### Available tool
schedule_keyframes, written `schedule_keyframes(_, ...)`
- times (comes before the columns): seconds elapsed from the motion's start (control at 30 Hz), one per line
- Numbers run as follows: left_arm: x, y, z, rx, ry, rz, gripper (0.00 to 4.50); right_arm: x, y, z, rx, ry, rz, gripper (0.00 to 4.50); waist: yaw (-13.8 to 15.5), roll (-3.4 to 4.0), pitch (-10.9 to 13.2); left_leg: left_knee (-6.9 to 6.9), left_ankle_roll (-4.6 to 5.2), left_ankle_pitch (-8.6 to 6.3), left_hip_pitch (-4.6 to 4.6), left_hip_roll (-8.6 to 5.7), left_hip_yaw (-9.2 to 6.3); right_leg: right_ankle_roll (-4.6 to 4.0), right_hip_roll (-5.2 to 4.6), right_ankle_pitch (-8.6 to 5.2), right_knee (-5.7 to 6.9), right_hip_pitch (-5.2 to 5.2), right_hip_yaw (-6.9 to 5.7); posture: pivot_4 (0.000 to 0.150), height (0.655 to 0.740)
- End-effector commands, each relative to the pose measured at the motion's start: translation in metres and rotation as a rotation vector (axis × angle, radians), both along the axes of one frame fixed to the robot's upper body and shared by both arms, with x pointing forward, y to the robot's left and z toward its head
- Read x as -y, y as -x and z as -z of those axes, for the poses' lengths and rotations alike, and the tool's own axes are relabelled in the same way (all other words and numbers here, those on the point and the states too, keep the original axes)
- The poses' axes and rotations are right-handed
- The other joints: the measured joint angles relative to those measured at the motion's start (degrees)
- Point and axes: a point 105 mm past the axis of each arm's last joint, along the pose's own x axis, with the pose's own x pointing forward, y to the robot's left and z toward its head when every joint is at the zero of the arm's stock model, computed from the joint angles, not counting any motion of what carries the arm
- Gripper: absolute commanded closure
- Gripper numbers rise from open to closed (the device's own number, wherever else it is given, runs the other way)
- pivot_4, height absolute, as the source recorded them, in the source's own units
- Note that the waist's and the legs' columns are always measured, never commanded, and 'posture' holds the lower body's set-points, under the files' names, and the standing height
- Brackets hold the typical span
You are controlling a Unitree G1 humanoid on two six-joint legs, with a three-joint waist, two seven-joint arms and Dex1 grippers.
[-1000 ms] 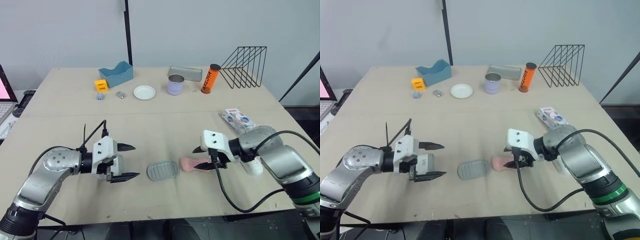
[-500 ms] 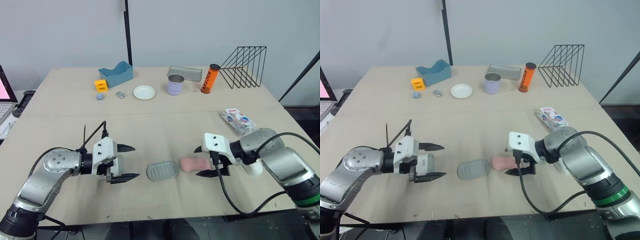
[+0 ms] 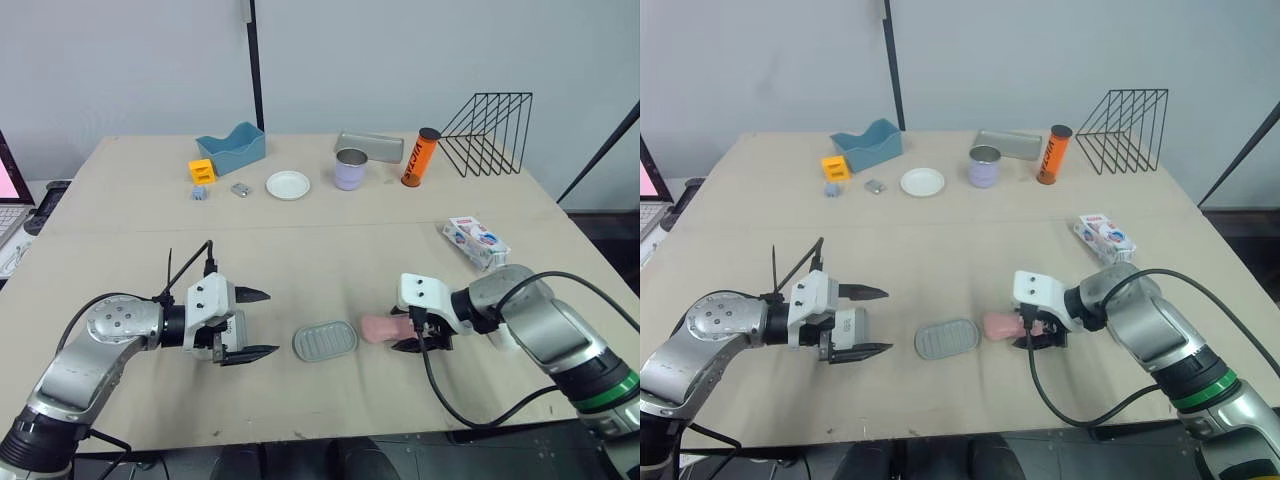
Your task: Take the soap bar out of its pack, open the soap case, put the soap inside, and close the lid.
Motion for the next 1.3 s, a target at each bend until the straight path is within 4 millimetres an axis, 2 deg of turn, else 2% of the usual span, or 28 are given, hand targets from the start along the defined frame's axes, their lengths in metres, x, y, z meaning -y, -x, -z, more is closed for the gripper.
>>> schedule_keyframes(0.03,0.002,-0.002,-0.008,0.042,-0.001,0.014,0.0,0.002,0.0,-0.004,0.011,0.012,-0.006,2.39,0.0,0.0,-0.01,0.0,0.0,0.0,0.0,0.0,0.0,0.0,0.0,0.0,0.0,0.0,0.0,0.15,0.7393)
schedule_keyframes(0.07,0.002,-0.002,-0.008,0.043,-0.001,0.014,0.0,0.002,0.0,-0.004,0.011,0.014,-0.005,2.74,0.0,-0.07,-0.05,0.0,0.0,0.0,0.0,0.0,-0.01,0.0,0.0,0.0,0.0,0.01,0.0,0.15,0.7393)
schedule_keyframes(0.17,0.002,-0.003,-0.008,0.046,-0.003,0.015,0.0,0.001,-0.001,-0.007,0.023,0.012,-0.006,2.74,0.01,-0.1,-0.06,0.01,0.0,0.0,0.01,0.0,-0.01,0.0,-0.01,0.0,0.0,0.04,-0.04,0.15,0.7393)
schedule_keyframes(0.4,0.0,-0.004,-0.008,0.05,-0.01,0.014,0.0,-0.013,-0.007,-0.036,0.102,-0.04,-0.049,2.74,-0.05,-0.08,-0.05,0.0,0.0,0.0,0.0,0.01,0.0,-0.01,0.0,0.01,0.0,0.0,0.0,0.15,0.7393)
schedule_keyframes(0.63,0.0,-0.006,-0.008,0.054,-0.01,0.011,0.0,-0.062,0.006,-0.058,0.154,-0.087,-0.26,2.74,-0.11,-0.07,-0.05,-0.03,-0.01,0.0,0.0,0.09,0.0,0.04,0.05,0.03,0.01,-0.07,-0.05,0.15,0.7393)
schedule_keyframes(0.9,-0.003,-0.006,-0.007,0.056,-0.017,-0.005,0.0,-0.097,0.021,-0.056,0.145,-0.076,-0.44,2.74,-0.02,-0.08,-0.05,-0.01,-0.03,-0.02,-0.02,0.04,0.02,-0.13,-0.03,0.01,0.01,-0.07,-0.05,0.15,0.7393)
schedule_keyframes(1.3,-0.005,-0.001,-0.006,0.058,-0.02,-0.032,0.0,-0.111,0.019,-0.044,0.123,-0.038,-0.499,2.74,-0.07,-0.08,-0.05,-0.01,-0.03,-0.02,-0.02,0.11,0.13,-0.27,0.0,0.01,0.06,-0.14,-0.16,0.15,0.7393)
